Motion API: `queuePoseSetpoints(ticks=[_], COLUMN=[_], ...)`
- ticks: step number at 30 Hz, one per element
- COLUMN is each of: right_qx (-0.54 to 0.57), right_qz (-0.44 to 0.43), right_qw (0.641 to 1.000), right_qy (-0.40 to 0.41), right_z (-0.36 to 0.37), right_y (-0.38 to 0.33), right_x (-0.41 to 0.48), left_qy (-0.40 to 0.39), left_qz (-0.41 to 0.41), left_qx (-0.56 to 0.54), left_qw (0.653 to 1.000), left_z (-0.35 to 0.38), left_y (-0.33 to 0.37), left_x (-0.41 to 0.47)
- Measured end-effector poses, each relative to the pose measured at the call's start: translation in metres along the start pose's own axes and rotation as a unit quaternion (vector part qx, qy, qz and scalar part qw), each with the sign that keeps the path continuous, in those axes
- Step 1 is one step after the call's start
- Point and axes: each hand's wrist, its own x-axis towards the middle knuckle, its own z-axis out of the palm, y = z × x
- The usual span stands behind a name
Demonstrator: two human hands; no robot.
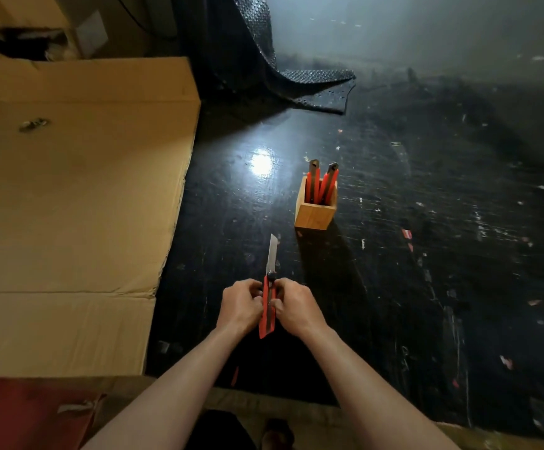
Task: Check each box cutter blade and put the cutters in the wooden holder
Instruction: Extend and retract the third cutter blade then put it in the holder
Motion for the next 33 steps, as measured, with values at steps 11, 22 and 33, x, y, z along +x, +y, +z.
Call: queuePoseSetpoints(ticks=[11,22,33], right_qx=[0.186,0.252,0.282], right_qz=[0.036,-0.084,-0.244], right_qw=[0.981,0.956,0.909], right_qy=[0.03,0.123,0.186], right_z=[0.009,-0.04,-0.148], right_y=[0.012,-0.013,-0.081], right_x=[-0.026,-0.043,-0.074], left_qy=[-0.018,-0.02,-0.085], left_qz=[-0.003,0.095,0.219], left_qx=[-0.116,-0.255,-0.382], left_qw=[0.993,0.962,0.894], left_z=[0.004,-0.027,-0.099], left_y=[-0.01,0.031,0.14], left_x=[-0.015,-0.028,-0.047])
